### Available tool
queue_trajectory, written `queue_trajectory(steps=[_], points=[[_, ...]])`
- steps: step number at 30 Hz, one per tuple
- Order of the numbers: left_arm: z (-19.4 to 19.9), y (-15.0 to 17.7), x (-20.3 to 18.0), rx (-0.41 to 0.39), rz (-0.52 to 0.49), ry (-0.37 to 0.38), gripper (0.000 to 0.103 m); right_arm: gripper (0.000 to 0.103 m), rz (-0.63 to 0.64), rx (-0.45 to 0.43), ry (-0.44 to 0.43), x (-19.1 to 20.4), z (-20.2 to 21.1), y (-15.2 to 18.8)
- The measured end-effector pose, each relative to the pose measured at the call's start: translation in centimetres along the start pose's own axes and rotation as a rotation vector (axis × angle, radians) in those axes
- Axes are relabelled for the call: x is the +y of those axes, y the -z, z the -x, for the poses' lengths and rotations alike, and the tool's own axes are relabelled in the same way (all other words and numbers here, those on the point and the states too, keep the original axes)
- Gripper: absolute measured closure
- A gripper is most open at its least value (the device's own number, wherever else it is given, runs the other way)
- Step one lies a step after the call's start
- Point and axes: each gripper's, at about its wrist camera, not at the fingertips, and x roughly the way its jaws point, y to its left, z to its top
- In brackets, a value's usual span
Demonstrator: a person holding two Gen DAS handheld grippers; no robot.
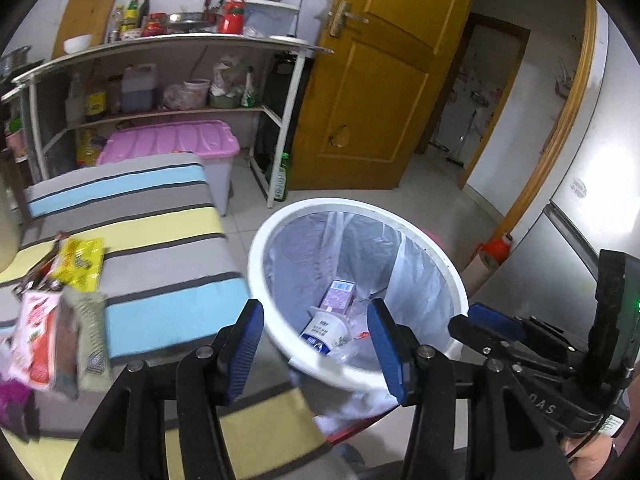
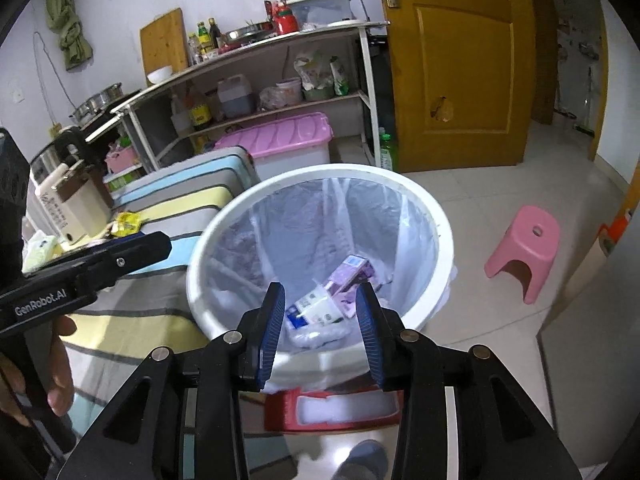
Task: Collect trash
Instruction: 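Move both tools back over the table toward the remaining trash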
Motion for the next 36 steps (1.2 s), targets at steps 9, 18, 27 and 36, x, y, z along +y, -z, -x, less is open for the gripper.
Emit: queue_trajectory(steps=[9,18,27,36], points=[[5.4,3.0,2.6,-0.065,0.045,-0.064,0.049,0.065,0.043,-0.046,-0.102,4.4,2.3,2.1],[9.6,6.5,6.3,-0.085,0.094,-0.172,0.049,0.064,0.097,0.041,-0.185,9.1,1.3,4.0],[12.7,8.7,9.7,-0.11,0.141,-0.258,0.049,0.064,0.161,0.081,-0.231,13.2,0.2,4.7],[15.4,8.9,14.8,-0.143,0.22,-0.365,0.049,0.064,0.195,0.096,-0.265,16.3,-1.0,3.7]])
